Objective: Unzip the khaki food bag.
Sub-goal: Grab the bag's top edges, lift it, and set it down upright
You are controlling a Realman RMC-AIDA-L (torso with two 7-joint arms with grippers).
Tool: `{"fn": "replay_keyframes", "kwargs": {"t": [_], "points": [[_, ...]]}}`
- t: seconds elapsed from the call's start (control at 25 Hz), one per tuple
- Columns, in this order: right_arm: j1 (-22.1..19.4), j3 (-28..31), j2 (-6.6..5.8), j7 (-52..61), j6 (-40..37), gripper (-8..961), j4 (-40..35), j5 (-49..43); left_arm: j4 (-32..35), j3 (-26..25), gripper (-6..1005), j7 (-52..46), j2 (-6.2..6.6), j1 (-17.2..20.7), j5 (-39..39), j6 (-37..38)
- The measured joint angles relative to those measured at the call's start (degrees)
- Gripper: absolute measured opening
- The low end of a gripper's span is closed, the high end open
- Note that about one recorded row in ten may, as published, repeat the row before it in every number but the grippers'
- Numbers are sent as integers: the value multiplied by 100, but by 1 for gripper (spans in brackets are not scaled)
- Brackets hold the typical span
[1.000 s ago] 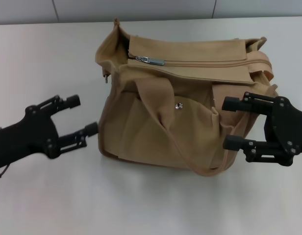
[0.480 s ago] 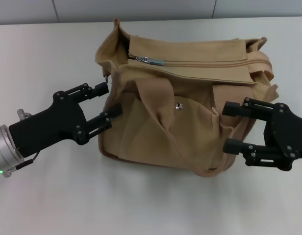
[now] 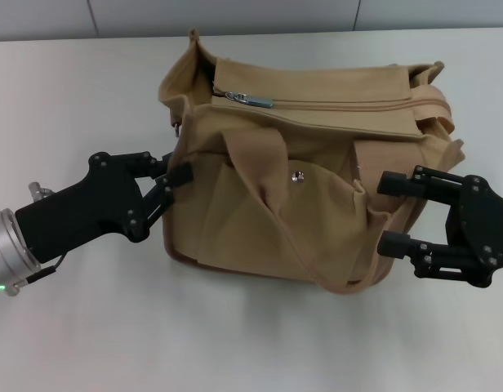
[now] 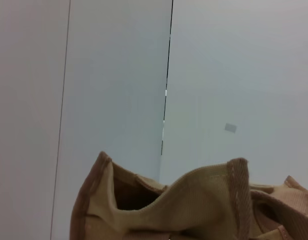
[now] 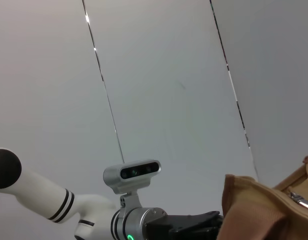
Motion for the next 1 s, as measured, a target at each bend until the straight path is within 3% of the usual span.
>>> {"fn": "replay_keyframes", "kwargs": {"t": [0.28,0.6,1.0], "points": [[-28,16,0,-1,33,773,4,-1,1,-26,75,4,14,28,-72,27],[-35,48,7,-1,88,773,19,-2,224,-59,62,-54,100,36,-214,77],[36,608,-1,34,99,773,321,146,1120,-878,63,-591,359,-155,-297,608]]}}
